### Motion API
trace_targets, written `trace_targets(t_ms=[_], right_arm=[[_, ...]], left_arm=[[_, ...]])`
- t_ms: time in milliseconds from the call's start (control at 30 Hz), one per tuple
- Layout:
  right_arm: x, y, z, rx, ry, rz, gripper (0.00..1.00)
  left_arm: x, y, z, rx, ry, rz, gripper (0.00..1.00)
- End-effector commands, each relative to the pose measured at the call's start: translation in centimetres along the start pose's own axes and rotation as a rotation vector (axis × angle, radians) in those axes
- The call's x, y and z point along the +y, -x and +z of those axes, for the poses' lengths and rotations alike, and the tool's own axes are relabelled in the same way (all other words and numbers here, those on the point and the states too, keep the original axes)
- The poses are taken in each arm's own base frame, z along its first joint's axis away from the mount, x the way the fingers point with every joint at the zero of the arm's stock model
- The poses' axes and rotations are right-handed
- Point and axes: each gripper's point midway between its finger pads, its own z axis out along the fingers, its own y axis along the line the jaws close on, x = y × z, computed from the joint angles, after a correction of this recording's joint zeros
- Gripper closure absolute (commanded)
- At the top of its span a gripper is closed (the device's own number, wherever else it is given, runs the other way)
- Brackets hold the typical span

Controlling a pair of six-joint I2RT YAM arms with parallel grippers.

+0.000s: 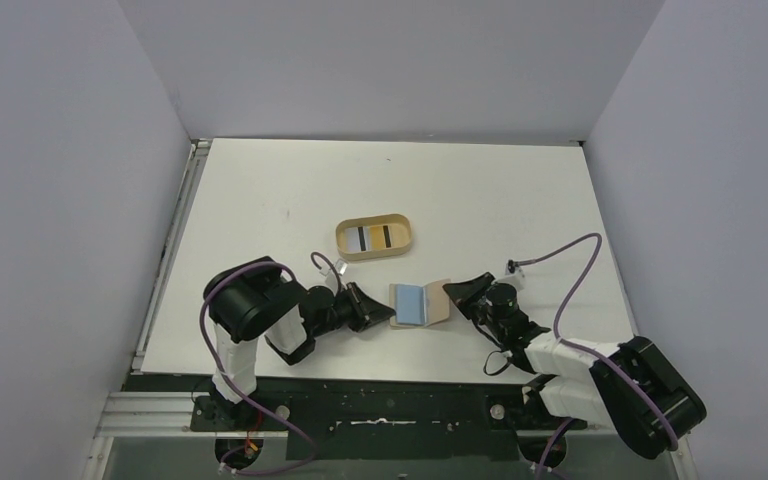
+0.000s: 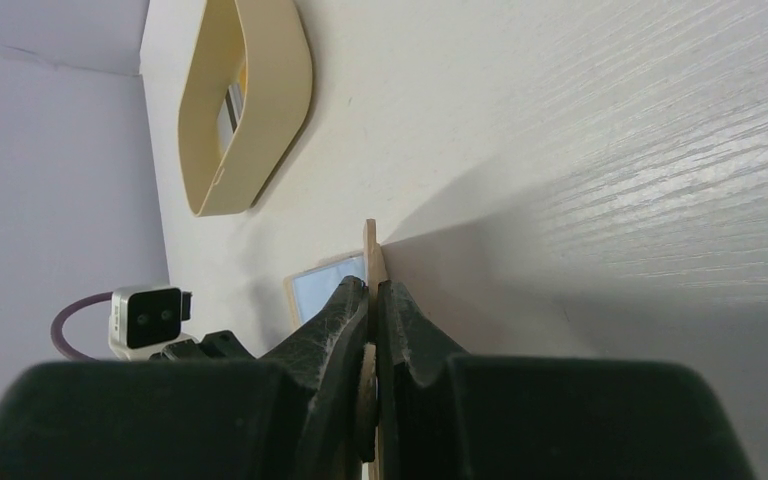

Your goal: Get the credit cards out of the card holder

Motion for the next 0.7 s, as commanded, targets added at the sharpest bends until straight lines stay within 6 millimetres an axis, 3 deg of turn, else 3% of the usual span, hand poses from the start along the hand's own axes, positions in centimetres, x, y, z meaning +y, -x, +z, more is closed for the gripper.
trace_targets(t_ms=[0,167,233,300,367,533,667], right_arm=[[1.6,0.4,0.2,-0.018,0.063,-0.015,1.0],[1.2,-0.2,0.5,0.022,0.03,-0.056,0.97],[1.8,-0.7,0.4,0.073,0.03,-0.093,0.71],[3.1,-0.8,0.3,0.102,0.049,-0.133,0.36],[4.7,-0.6,0.0,0.12,0.041,-0.214,0.19],[8.5,1.7,-1.4,0.076,-0.053,-0.515,0.13],[10.9,2.6,-2.7,0.034,-0.029,-0.612,0.12]], left_arm=[[-3.2,1.2,-0.1,-0.037,-0.102,0.062,1.0],[-4.4,1.6,-1.2,-0.037,-0.123,0.096,1.0],[-4.7,1.7,-1.7,-0.025,-0.104,0.127,1.0],[-5.2,1.7,-2.0,0.0,-0.056,0.186,1.0],[-5.7,1.6,-2.4,0.034,0.028,0.296,1.0],[-6.5,2.7,-4.6,0.107,0.283,0.607,1.0],[-4.5,2.8,-5.5,0.191,0.433,0.654,1.0]])
